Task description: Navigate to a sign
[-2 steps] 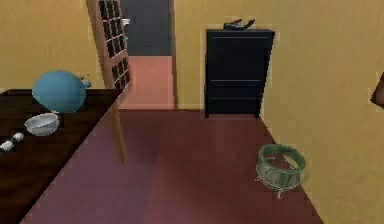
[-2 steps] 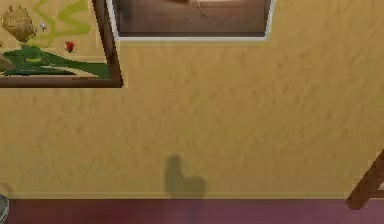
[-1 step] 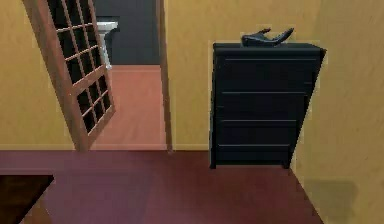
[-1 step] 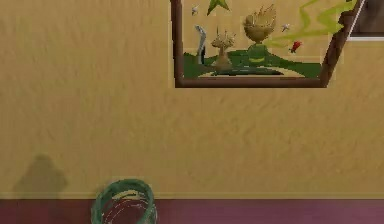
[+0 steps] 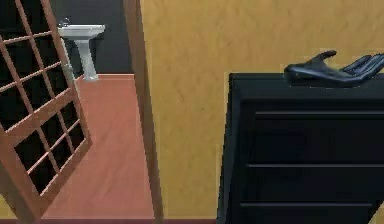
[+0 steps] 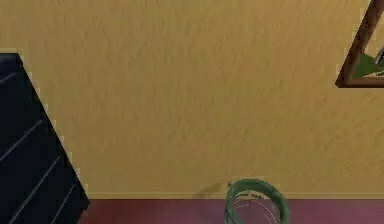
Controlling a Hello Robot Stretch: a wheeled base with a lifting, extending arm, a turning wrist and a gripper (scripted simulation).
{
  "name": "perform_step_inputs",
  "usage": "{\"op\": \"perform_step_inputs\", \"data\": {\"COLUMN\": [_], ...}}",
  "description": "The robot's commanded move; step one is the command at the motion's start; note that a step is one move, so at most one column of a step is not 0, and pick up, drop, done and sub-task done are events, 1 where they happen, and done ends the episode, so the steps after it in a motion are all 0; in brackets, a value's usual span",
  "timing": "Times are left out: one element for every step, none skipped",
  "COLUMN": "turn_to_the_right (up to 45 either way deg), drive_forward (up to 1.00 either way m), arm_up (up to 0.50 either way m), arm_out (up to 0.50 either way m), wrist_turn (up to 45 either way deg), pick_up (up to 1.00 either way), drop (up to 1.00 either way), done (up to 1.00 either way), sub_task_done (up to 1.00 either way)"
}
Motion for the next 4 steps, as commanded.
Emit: {"op": "perform_step_inputs", "data": {"turn_to_the_right": [-45.0,0.0,39.0,0.0], "drive_forward": [0.0,1.0,0.0,0.6], "arm_up": [0.0,0.0,0.0,0.0], "arm_out": [0.0,0.0,0.0,0.0], "wrist_turn": [0.0,0.0,0.0,0.0], "pick_up": [0.0,0.0,0.0,0.0], "drop": [0.0,0.0,0.0,0.0], "done": [0.0,0.0,0.0,0.0], "sub_task_done": [0.0,0.0,0.0,0.0]}}
